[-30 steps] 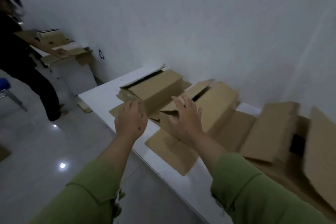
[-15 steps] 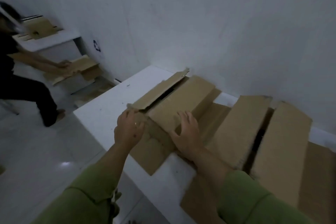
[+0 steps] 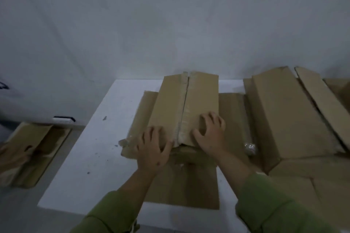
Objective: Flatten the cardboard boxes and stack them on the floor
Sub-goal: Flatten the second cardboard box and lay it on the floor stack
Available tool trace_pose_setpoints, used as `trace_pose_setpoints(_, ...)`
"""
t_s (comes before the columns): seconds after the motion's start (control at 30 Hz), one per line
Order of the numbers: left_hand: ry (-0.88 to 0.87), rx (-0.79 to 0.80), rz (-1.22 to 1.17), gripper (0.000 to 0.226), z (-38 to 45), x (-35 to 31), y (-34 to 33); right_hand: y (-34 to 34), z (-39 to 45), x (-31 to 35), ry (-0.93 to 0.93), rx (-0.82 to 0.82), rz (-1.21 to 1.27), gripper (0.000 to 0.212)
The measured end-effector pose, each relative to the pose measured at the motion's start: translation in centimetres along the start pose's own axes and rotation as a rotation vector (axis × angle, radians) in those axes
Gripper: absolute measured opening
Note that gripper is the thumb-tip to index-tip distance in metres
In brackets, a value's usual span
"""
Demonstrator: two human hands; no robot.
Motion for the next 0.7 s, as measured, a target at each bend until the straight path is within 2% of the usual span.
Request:
trace_pose_setpoints(0.1, -0.050, 0.016, -0.034, 0.080, -0.3, 1.3, 0.0, -1.1, -0.3, 0.8, 0.009, 0.046, -0.025, 0.065)
trace_pose_setpoints(0.3, -0.084, 0.056, -0.039, 0.091, -1.2, 2.8, 0.0, -3.0, -2.0, 1.4, 0.002, 0.272, -0.092, 0.100)
trace_pose_setpoints(0.4, -0.137, 0.092, 0.005, 0.097, -1.2, 2.8, -0.3, -3.2, -3.0, 1.8, 0.070, 0.290, -0.204, 0.101)
trace_pose_setpoints(0.53, -0.202, 0.055, -0.039, 0.091, -0.7, 1.7, 0.6, -1.3, -3.8, 3.5, 0.175, 0.179, -0.171, 0.086)
trace_pose_setpoints(0.63, -0.292, -0.020, -0.100, 0.084, -0.2, 0.2, 2.6, 1.4, -4.9, 5.5, 0.341, -0.038, -0.203, 0.075)
trace_pose_setpoints(0.7, -0.286, -0.086, -0.234, 0.078, -0.2, 0.2, 4.4, 3.6, -6.1, 6.3, 0.425, -0.232, -0.195, 0.060)
Point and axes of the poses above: each hand's wrist, its own z-axis towards the middle knuckle, its own y-axis out of the back of the hand, x = y × z, the point moved 10 cm from there along z, towards the middle knuckle, and after that the axes turned 11 degrees about z, right-handed, at the moved point
